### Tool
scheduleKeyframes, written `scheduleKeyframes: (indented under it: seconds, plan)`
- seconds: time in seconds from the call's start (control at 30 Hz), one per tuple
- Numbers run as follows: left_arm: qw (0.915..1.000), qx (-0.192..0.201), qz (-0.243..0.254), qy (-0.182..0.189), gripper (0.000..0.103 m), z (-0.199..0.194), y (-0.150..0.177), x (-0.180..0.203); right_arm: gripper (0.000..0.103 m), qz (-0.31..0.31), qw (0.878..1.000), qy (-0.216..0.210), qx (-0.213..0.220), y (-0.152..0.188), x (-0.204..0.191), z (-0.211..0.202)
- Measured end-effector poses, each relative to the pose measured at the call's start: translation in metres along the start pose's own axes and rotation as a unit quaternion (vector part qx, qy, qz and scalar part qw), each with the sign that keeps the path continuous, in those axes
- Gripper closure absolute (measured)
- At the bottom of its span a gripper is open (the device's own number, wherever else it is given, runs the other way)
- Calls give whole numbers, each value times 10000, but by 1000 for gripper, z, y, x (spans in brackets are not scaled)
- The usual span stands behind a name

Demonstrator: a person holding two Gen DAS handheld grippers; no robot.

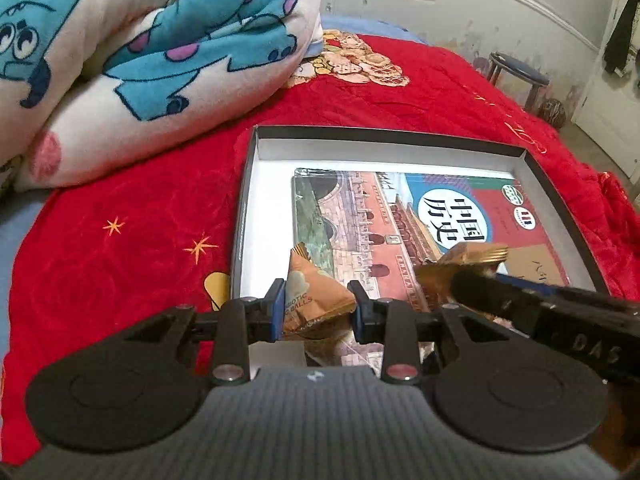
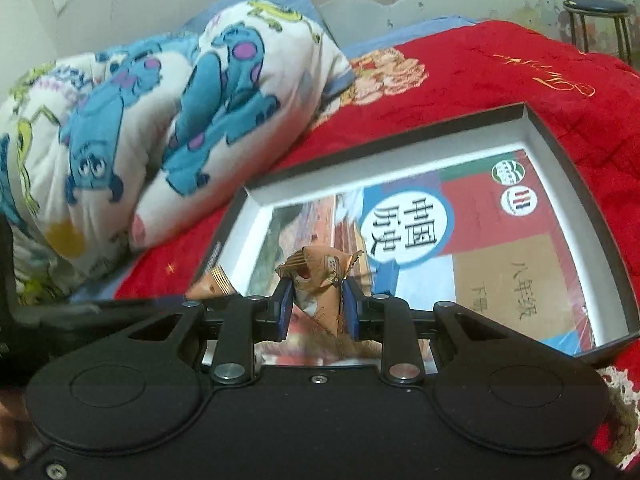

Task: Organize objects
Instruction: 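Lift the left tool's brown paper piece over the box while the right tool carries its own, then open the left tool over the box while the right tool releases its paper piece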

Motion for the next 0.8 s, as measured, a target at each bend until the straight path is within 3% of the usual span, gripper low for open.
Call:
scheduleKeyframes:
  seconds: [0.5, 0.57, 0.63, 0.8]
  plan:
    - [9998, -197, -1, 101, 63, 11, 12, 5, 77, 139, 9994, 139, -270, 9, 5, 2]
    - [9997, -191, -71, 161, 50, 12, 12, 4, 77, 122, 9993, 182, -304, 10, 6, 3]
    - [9995, -159, -150, 225, 50, 12, 11, 3, 76, 88, 9992, 209, -330, 10, 6, 4]
    - [9994, -129, -165, 268, 37, 13, 12, 4, 66, 117, 9994, 158, -286, 9, 6, 2]
Point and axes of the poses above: each gripper's, at about its wrist camera, not at the fingertips, and z roughly the way its jaws point, x to its right, y to its underside, the point moved 6 cm from there along z, roughly the way its jaws point, and after that the axes turned 15 degrees about -y, right-handed, at the moved point
